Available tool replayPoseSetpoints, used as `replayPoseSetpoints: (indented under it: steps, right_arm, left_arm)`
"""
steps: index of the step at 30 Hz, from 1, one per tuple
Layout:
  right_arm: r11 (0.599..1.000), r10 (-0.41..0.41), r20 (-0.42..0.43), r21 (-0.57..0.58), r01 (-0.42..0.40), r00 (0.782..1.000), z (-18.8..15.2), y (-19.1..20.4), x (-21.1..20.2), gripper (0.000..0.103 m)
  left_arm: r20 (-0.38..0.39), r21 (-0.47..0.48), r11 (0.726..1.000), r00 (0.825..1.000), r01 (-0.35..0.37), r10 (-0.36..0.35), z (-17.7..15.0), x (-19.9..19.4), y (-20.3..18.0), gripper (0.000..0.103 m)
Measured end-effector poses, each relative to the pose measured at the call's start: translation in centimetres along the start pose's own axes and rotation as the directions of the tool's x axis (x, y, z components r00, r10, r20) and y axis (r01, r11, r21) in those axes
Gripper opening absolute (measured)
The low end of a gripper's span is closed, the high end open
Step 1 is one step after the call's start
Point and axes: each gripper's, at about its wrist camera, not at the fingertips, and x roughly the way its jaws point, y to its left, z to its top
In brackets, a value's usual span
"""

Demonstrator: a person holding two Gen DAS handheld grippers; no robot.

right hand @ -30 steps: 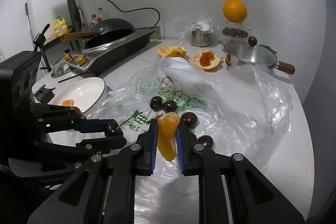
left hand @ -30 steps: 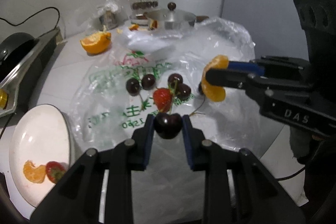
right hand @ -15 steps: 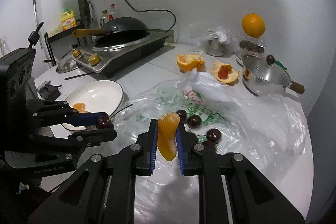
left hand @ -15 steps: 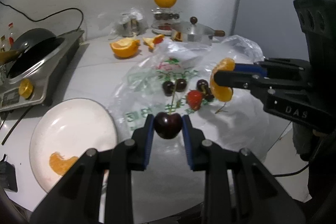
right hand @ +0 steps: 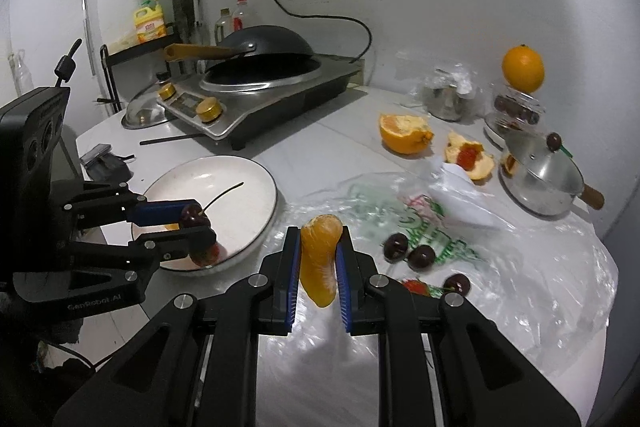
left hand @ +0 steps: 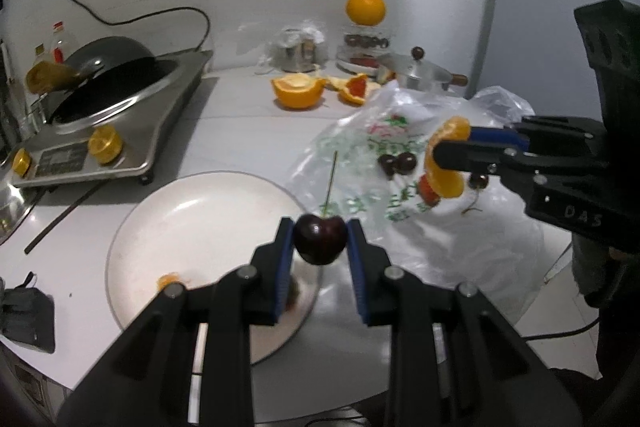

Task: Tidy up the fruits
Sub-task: 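Carry the cherry and mandarin segment in both tools over the white plate, then open the right tool to drop the segment while the left tool releases the cherry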

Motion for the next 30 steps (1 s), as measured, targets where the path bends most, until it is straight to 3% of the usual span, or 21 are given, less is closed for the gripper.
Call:
replayPoseSetpoints:
  steps: [30]
  right_arm:
    - [0.99, 0.116, -0.119, -0.066, -0.125, 0.986, 2.8, 6.8, 9.0, 0.018]
  left_arm:
    - [-0.021, -0.112, 0.987, 0.994, -0.113, 0.112, -2.3, 1.4, 10.3, 0.027]
